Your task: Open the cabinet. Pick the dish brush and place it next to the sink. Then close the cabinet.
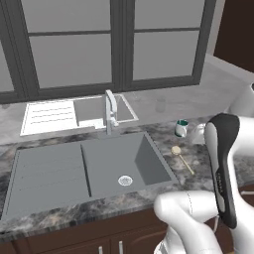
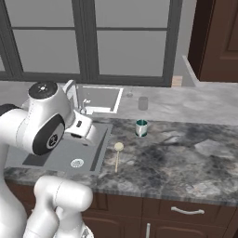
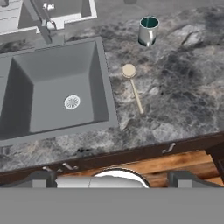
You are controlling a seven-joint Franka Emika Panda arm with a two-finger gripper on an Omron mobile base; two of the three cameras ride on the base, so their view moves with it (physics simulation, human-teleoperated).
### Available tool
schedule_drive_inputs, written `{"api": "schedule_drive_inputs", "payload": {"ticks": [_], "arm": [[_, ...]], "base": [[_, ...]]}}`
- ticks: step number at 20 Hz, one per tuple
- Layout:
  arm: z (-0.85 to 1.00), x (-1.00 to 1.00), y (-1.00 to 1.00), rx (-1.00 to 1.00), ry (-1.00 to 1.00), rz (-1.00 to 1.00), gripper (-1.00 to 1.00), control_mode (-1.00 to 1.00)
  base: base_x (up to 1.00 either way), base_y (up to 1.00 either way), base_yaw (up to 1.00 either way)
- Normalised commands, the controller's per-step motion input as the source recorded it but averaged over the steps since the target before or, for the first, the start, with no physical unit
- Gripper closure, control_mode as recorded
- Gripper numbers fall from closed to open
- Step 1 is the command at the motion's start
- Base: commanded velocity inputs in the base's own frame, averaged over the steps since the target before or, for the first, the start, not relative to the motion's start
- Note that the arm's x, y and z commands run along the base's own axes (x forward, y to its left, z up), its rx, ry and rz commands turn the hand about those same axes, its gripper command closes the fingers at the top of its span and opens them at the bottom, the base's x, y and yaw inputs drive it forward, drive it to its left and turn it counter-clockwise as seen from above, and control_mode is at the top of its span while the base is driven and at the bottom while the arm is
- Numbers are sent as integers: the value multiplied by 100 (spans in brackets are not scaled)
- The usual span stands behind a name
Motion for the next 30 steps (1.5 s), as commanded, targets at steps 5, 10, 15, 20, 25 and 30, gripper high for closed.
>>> {"api": "schedule_drive_inputs", "payload": {"ticks": [5,10,15,20,25,30], "arm": [[0,0,0,0,0,0,-100,-100],[0,0,0,0,0,0,-100,-100],[0,0,0,0,0,0,-100,100],[0,0,0,0,0,0,-100,100],[0,0,0,0,0,0,-100,100],[0,0,0,0,0,0,-100,100]], "base": [[0,0,0],[0,0,0],[-63,2,0],[-100,9,0],[-82,68,29],[0,56,81]]}}
